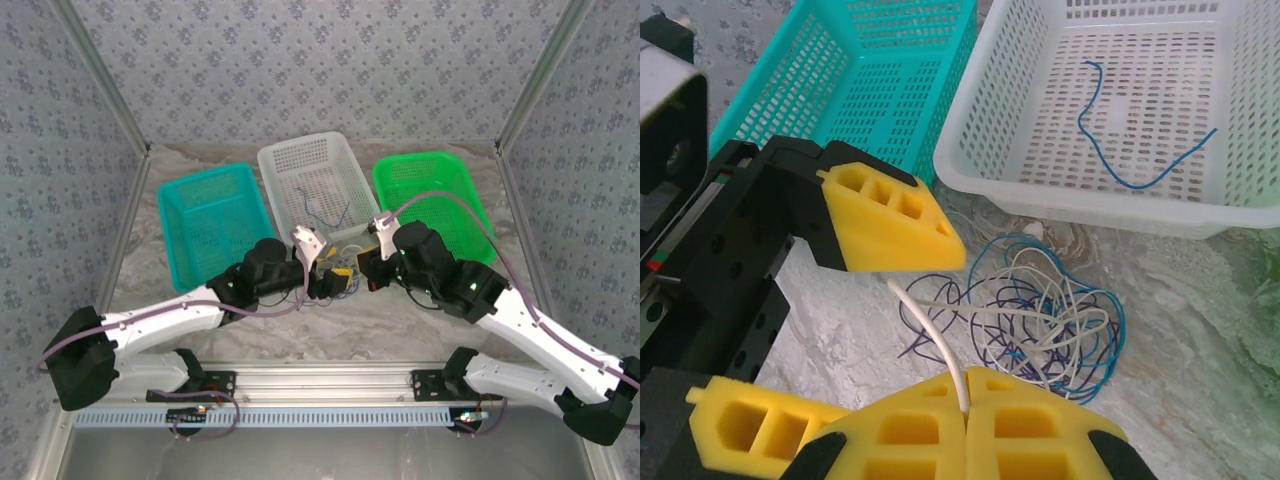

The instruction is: Untangle the cables

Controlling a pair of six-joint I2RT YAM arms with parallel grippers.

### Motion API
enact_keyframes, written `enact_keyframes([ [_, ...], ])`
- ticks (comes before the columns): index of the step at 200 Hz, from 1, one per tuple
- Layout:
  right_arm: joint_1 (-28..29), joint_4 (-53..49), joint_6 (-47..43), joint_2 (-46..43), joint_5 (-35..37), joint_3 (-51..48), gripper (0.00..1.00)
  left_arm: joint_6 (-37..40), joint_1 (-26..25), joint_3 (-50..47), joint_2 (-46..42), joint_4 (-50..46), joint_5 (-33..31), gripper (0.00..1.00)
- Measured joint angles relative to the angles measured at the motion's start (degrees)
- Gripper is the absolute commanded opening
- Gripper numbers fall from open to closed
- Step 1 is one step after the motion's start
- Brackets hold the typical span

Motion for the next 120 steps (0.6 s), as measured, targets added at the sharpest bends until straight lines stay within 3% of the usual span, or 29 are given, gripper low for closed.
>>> enact_keyframes([
  [87,-0.3,3.1,1.9,-0.9,-4.5,-3.0,0.00,0.6,0.0,2.5,6.2,2.9,-3.1,0.65],
  [120,-0.4,4.1,2.6,-3.7,-7.1,-4.4,0.00,-0.8,0.0,3.6,8.8,3.0,-9.6,0.64],
])
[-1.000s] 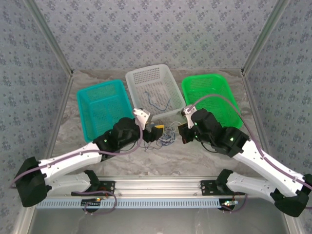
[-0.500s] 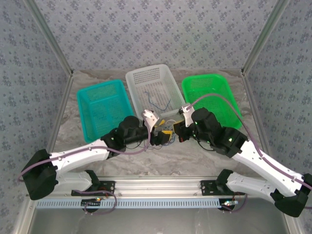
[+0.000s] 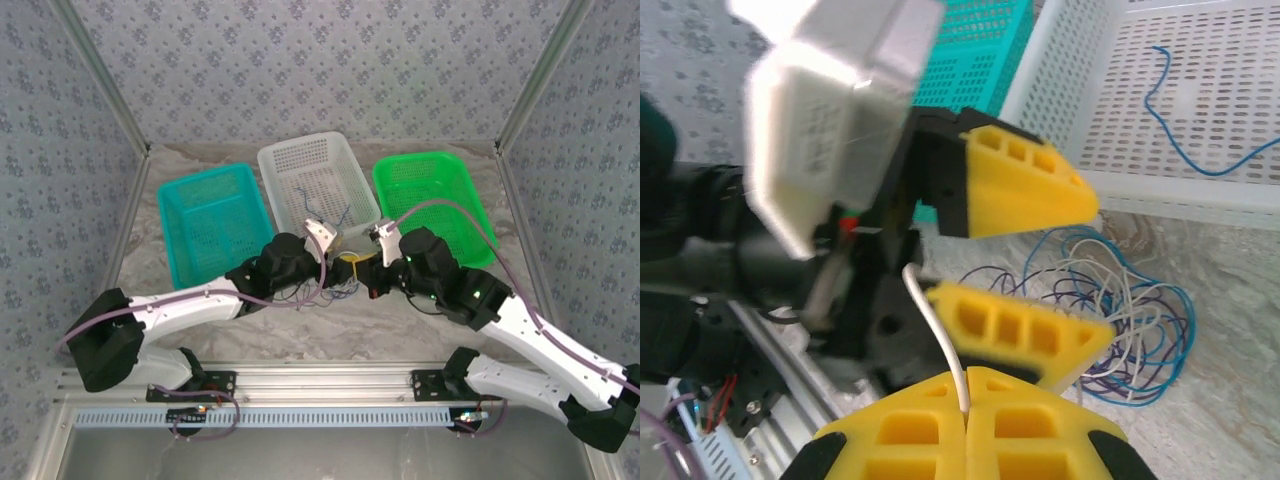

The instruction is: Untangle the cables

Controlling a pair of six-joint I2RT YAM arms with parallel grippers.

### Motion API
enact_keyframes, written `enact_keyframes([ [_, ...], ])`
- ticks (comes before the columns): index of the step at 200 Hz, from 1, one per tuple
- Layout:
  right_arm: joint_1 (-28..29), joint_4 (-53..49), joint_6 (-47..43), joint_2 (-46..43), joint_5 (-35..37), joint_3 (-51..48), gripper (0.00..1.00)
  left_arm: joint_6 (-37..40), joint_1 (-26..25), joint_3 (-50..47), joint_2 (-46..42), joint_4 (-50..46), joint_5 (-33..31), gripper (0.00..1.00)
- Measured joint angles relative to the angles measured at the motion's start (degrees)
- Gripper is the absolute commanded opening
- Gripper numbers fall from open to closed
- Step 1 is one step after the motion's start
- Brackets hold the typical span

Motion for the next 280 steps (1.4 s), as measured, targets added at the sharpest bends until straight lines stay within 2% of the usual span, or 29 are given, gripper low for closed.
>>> enact_keyframes([
  [18,0.0,0.5,0.6,-0.3,-2.0,-0.1,0.00,-0.6,0.0,0.0,0.8,1.3,-3.0,0.64],
  [81,-0.3,0.8,1.9,-2.6,-4.8,-1.0,0.00,-1.5,0.0,4.3,8.2,2.7,-6.6,0.61],
  [123,-1.2,-3.2,1.5,-6.7,-4.5,4.9,0.00,-3.2,0.0,6.2,13.2,0.7,-7.2,0.60],
  [227,-3.7,-16.7,-2.5,-8.7,3.7,17.8,0.00,-7.4,0.0,4.9,17.1,-1.7,-7.8,0.55],
  [280,-5.6,-24.3,-6.1,-6.4,15.3,22.6,0.00,-9.4,0.0,2.2,17.4,-2.4,-9.8,0.57],
])
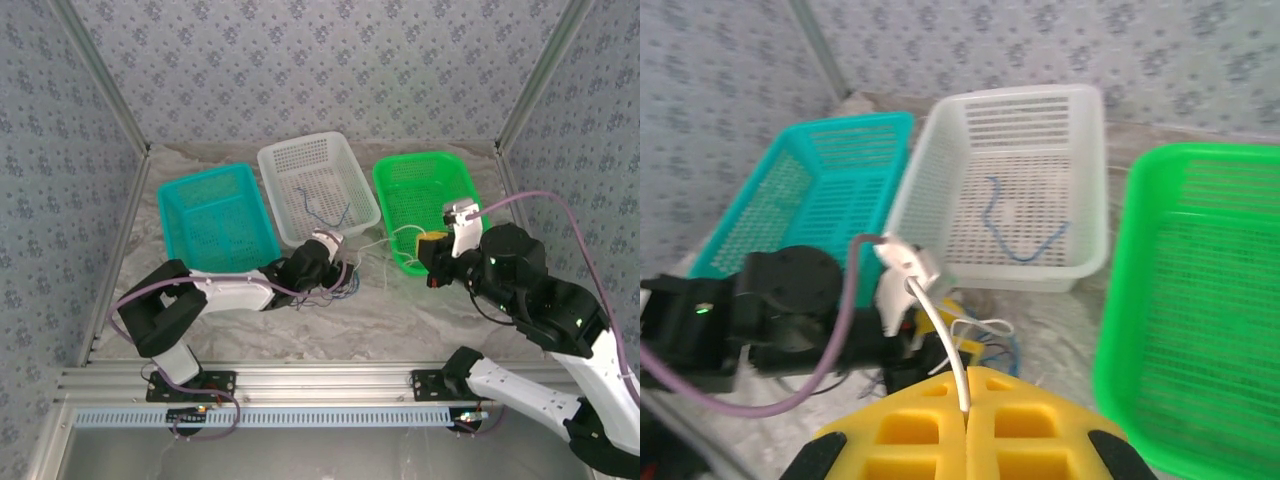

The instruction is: Untangle the cables

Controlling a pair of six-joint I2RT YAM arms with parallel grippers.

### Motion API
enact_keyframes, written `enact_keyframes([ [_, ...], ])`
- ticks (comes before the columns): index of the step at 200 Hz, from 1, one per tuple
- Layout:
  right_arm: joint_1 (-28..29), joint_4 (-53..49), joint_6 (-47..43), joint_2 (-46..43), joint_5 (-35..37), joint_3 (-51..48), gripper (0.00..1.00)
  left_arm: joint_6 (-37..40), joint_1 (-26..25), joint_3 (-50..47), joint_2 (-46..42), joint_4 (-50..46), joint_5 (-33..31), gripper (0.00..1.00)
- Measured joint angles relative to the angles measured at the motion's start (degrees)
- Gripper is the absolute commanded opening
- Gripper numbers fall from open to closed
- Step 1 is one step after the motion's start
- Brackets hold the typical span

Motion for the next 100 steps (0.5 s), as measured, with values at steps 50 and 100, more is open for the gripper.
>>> enact_keyframes([
  [50,-5.5,-0.9,-3.9,3.5,3.6,2.1,0.00,-0.9,0.0,-0.4,0.0,-0.8,-0.2,0.57],
  [100,-14.9,1.6,-6.6,7.5,0.3,6.4,0.00,-2.3,0.0,-1.9,-0.1,-1.1,-1.0,0.49],
])
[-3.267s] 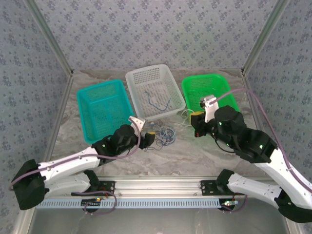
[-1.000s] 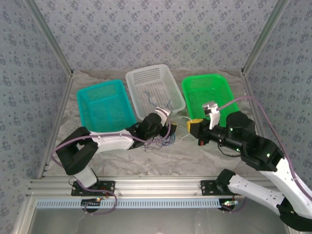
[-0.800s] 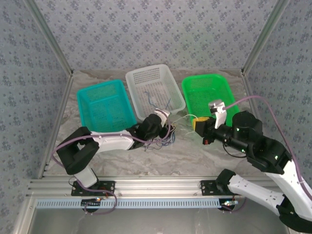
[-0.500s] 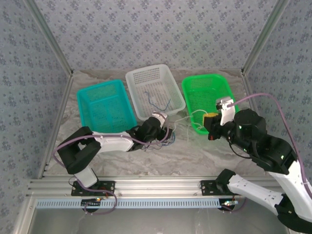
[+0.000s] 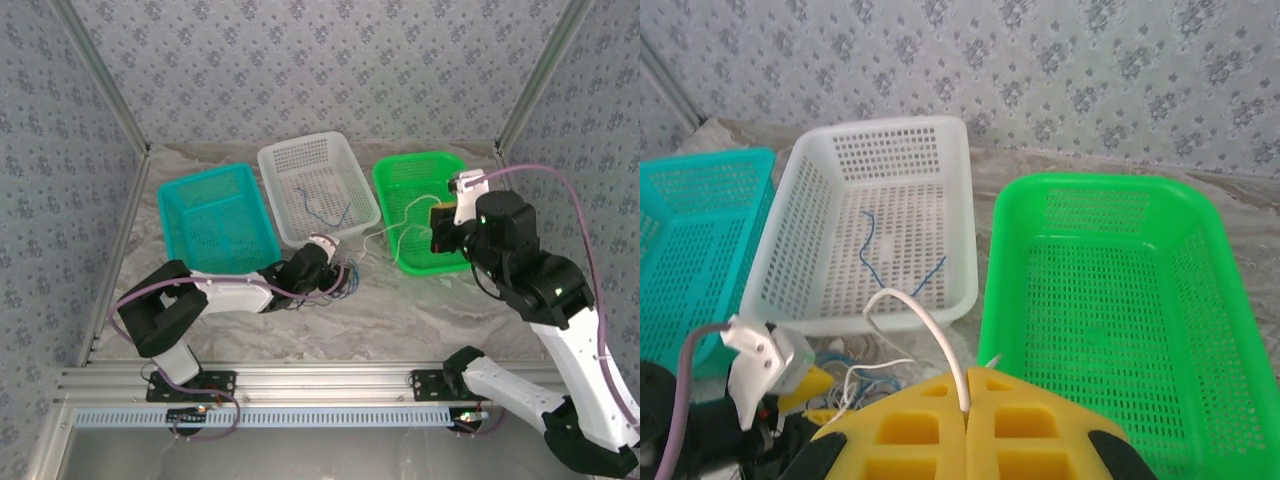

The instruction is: Untangle the cables

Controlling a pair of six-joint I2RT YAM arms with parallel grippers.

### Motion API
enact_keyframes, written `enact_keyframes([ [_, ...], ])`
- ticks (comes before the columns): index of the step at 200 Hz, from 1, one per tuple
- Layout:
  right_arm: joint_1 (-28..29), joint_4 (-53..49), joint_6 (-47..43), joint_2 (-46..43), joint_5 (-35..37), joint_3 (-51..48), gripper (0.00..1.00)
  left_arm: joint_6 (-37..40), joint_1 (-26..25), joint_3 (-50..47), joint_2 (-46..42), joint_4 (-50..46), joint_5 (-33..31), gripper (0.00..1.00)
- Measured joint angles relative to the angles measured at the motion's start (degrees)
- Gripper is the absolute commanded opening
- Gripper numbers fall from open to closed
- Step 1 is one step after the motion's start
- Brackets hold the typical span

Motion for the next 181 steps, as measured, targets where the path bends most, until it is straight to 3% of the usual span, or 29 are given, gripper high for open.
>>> enact_keyframes([
  [30,-4.2,1.8,-0.2,0.1,-2.6,3.7,0.00,-0.9,0.0,-1.5,0.0,-0.2,-0.6,0.33],
  [52,-6.5,3.0,-0.2,0.3,-5.1,4.3,0.00,-1.4,0.0,-1.7,0.0,-0.3,-0.7,0.28],
  [95,-8.3,4.3,0.8,1.3,-9.4,2.6,0.00,-1.7,0.0,-1.7,0.0,-0.2,-0.5,0.02],
  [181,-21.6,5.7,3.1,2.5,-13.0,4.1,0.00,-1.6,0.0,-1.8,1.5,-1.3,-2.0,0.00],
])
